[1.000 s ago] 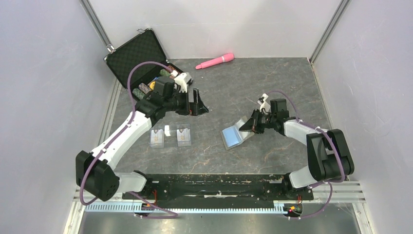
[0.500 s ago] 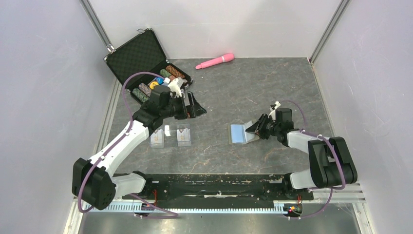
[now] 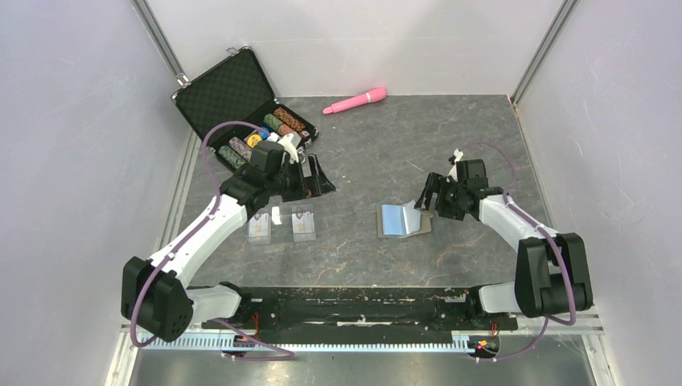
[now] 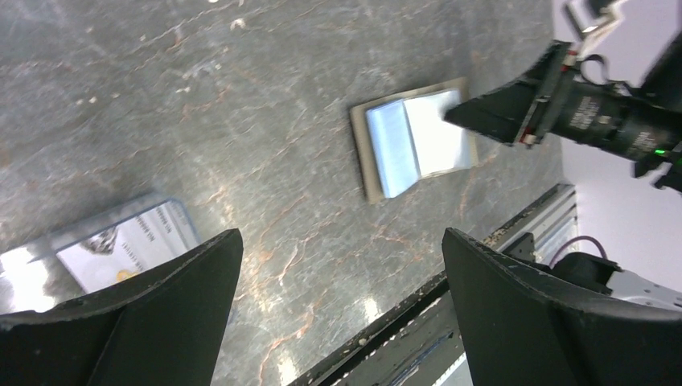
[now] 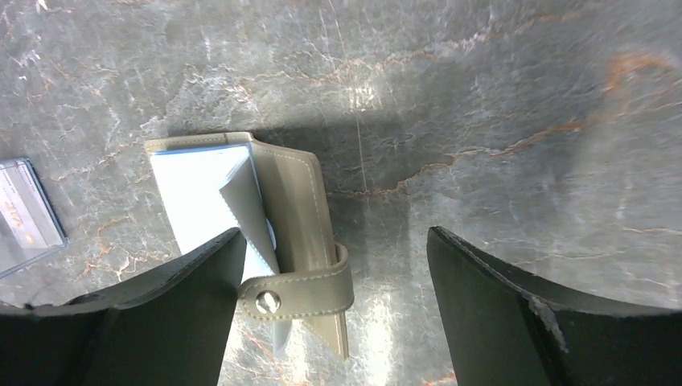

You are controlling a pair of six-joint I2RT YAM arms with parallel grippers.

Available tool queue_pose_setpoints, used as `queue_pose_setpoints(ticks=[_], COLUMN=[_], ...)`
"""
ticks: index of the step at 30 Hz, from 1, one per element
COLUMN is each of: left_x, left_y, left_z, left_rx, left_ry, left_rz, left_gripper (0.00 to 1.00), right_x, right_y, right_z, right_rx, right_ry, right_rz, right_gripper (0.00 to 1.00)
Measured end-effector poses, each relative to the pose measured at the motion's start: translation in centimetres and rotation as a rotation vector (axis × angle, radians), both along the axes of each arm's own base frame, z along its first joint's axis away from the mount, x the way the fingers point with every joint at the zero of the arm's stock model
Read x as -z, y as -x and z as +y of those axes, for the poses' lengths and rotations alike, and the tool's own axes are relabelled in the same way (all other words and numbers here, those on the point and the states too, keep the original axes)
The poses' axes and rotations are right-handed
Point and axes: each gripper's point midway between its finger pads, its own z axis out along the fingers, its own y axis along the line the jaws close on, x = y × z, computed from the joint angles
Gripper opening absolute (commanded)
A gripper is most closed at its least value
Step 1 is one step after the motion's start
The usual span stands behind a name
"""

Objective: Put the credit cards into the card holder
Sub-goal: Place the card holder at the center of the board.

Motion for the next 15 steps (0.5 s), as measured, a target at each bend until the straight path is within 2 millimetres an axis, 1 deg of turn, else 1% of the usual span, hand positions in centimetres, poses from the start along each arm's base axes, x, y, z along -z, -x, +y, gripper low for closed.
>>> queue_pose_setpoints(ticks=[2, 5, 8, 10, 12, 13, 15], left_x=[0.4, 0.9, 1.4, 1.8, 2.4, 2.7, 3.2], left_y=[0.0, 0.1, 0.2, 0.3, 0.6, 0.9, 1.2], left_z=[0.4, 0.9, 1.5, 1.8, 2.0, 2.2, 2.2], left_rx=[-0.014, -0.021, -0.025, -0.027, -0.026, -0.020, 0.001], left_ry=[-0.029, -0.074, -0.117, -0.137, -0.156, -0.167, -0.179], left_rz=[0.021, 0.049, 0.074, 0.093, 0.120, 0.134, 0.149], left_gripper=[1.00, 1.00, 1.00, 1.00, 1.00, 1.00, 0.98], right_x=[-1.1, -3.3, -5.4, -6.6, -7.6, -8.0, -8.5], right_y=[-0.2, -0.9, -1.7, -1.9, -1.8, -1.7, -1.2], right_z=[-0.5, -0.7, -0.1, 1.0, 2.6, 3.6, 5.2], right_rx=[-0.019, -0.051, -0.099, -0.146, -0.205, -0.238, -0.292], right_ry=[0.037, 0.079, 0.103, 0.108, 0.102, 0.091, 0.063], right_rz=[-0.016, -0.057, -0.103, -0.127, -0.150, -0.160, -0.173], right_gripper=[0.85, 0.83, 0.78, 0.68, 0.64, 0.59, 0.55])
